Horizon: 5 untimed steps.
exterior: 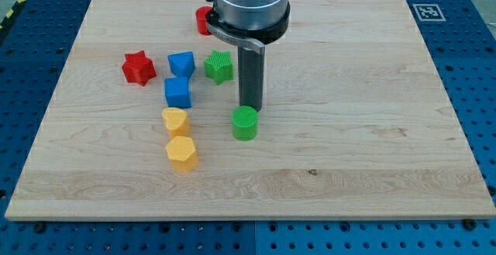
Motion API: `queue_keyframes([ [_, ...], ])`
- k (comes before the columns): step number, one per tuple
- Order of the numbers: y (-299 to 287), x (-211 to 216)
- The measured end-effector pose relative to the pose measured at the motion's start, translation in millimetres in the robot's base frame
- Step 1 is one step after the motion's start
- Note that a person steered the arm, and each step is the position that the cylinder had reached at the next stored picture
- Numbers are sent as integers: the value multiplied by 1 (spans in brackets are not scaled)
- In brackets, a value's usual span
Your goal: Move the green circle towards the bottom center
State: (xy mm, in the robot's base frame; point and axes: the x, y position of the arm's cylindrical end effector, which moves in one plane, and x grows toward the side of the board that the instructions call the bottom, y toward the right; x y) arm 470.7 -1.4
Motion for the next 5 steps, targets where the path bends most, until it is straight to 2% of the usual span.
queue_keyframes([
  [5,0,38],
])
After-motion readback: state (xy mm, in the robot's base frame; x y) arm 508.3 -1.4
